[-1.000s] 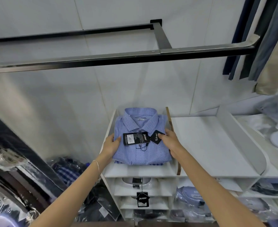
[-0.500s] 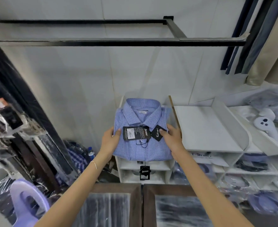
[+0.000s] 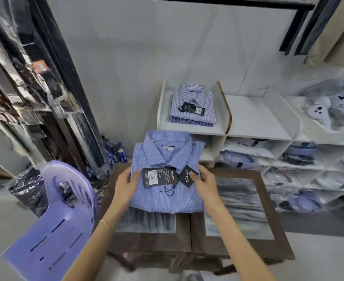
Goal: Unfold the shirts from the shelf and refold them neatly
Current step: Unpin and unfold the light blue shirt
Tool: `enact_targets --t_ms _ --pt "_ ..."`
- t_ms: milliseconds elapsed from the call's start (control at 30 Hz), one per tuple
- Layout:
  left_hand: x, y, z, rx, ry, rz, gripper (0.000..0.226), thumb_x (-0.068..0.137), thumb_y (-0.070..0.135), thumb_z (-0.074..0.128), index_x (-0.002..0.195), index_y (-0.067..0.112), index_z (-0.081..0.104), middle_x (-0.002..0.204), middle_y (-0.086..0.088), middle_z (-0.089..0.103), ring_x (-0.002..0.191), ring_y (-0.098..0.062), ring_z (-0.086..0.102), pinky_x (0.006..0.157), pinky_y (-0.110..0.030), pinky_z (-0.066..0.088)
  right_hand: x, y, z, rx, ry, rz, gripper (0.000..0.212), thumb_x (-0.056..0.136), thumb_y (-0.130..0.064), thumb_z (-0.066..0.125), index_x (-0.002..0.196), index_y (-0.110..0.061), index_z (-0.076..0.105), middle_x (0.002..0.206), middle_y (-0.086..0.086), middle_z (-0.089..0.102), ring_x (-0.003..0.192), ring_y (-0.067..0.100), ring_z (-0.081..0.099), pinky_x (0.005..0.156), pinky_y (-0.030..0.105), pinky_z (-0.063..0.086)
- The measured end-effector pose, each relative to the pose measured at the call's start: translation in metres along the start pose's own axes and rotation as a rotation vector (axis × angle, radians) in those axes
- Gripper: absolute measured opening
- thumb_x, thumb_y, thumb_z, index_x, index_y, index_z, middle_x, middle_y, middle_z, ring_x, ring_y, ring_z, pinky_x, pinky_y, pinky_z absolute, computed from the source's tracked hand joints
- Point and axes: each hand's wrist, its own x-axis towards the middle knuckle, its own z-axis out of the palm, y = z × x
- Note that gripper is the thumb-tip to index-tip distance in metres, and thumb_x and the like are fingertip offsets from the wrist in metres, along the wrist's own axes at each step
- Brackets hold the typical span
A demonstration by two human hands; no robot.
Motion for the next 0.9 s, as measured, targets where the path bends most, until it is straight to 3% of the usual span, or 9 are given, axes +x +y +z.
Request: enact_targets --t_ms 133,233,367,500,633,700,833,900 --pt "-0.035 -0.037 -0.003 -0.063 -0.008 -0.079 0.013 0.098 0.025 0.051 0.095 0.023 0.064 0.091 0.010 0.067 0.083 -0.009 0.064 0.069 -0.027 0.049 -0.033 0.036 0.004 -0.004 -0.041 0.048 0.024 0.096 -0.005 0.052 0.112 -0.020 0.062 0.105 -0.003 0.069 0.098 0.015 0.066 0.084 0.033 0.056" --pt "-0.049 -0.069 -0.004 -0.060 -0.045 -0.150 0.016 0.097 0.027 0.052 0.101 0.017 0.064 0.094 0.004 0.069 0.086 -0.015 0.066 0.067 -0.024 0.049 -0.047 0.063 0.005 -0.038 -0.058 0.069 0.022 0.096 -0.007 0.053 0.111 -0.021 0.062 0.105 -0.003 0.068 0.099 0.014 0.065 0.084 0.032 0.056" --pt "-0.062 -0.100 -0.006 -0.011 -0.066 -0.181 0.017 0.097 0.024 0.052 0.101 0.012 0.064 0.092 0.002 0.070 0.082 -0.013 0.067 0.061 -0.016 0.050 -0.058 0.094 0.005 -0.117 -0.040 0.105 0.018 0.096 -0.009 0.052 0.112 -0.018 0.057 0.105 -0.003 0.064 0.096 0.011 0.063 0.073 0.017 0.053" --pt "-0.070 -0.111 -0.004 0.090 -0.041 -0.149 0.017 0.097 0.021 0.051 0.097 0.008 0.062 0.088 0.005 0.067 0.079 -0.008 0.064 0.061 -0.014 0.048 -0.059 0.114 0.003 -0.212 -0.018 0.092 0.017 0.096 -0.012 0.053 0.112 -0.016 0.053 0.109 0.003 0.062 0.106 0.021 0.061 0.088 0.036 0.053" --pt "-0.071 -0.111 -0.003 0.124 -0.052 -0.126 0.015 0.098 0.021 0.050 0.098 0.010 0.060 0.090 0.005 0.066 0.080 -0.007 0.064 0.059 -0.011 0.048 -0.062 0.119 0.004 -0.241 -0.003 0.077 0.018 0.096 -0.013 0.053 0.114 -0.012 0.054 0.110 0.004 0.063 0.105 0.019 0.061 0.090 0.039 0.054" --pt "-0.072 -0.114 -0.003 0.129 -0.055 -0.121 0.015 0.098 0.021 0.050 0.098 0.011 0.060 0.090 0.008 0.066 0.080 -0.008 0.065 0.061 -0.013 0.048 -0.065 0.122 0.004 -0.227 0.009 0.066 0.023 0.096 -0.014 0.053 0.118 -0.011 0.054 0.113 0.005 0.063 0.105 0.018 0.061 0.089 0.035 0.054" --pt "-0.074 -0.121 -0.001 0.131 -0.052 -0.131 0.018 0.098 0.023 0.049 0.101 0.009 0.060 0.092 0.006 0.067 0.083 -0.011 0.065 0.066 -0.018 0.048 -0.069 0.125 0.001 -0.193 -0.002 0.059 0.028 0.096 -0.013 0.053 0.124 -0.007 0.052 0.114 0.005 0.062 0.103 0.012 0.061 0.077 0.014 0.053" --pt "-0.074 -0.121 0.000 0.124 -0.049 -0.142 0.019 0.098 0.024 0.049 0.102 0.009 0.059 0.094 0.004 0.066 0.084 -0.012 0.065 0.066 -0.017 0.048 -0.069 0.126 -0.001 -0.185 -0.006 0.068 0.029 0.096 -0.014 0.054 0.124 -0.008 0.053 0.116 0.006 0.063 0.105 0.013 0.061 0.077 0.013 0.052"
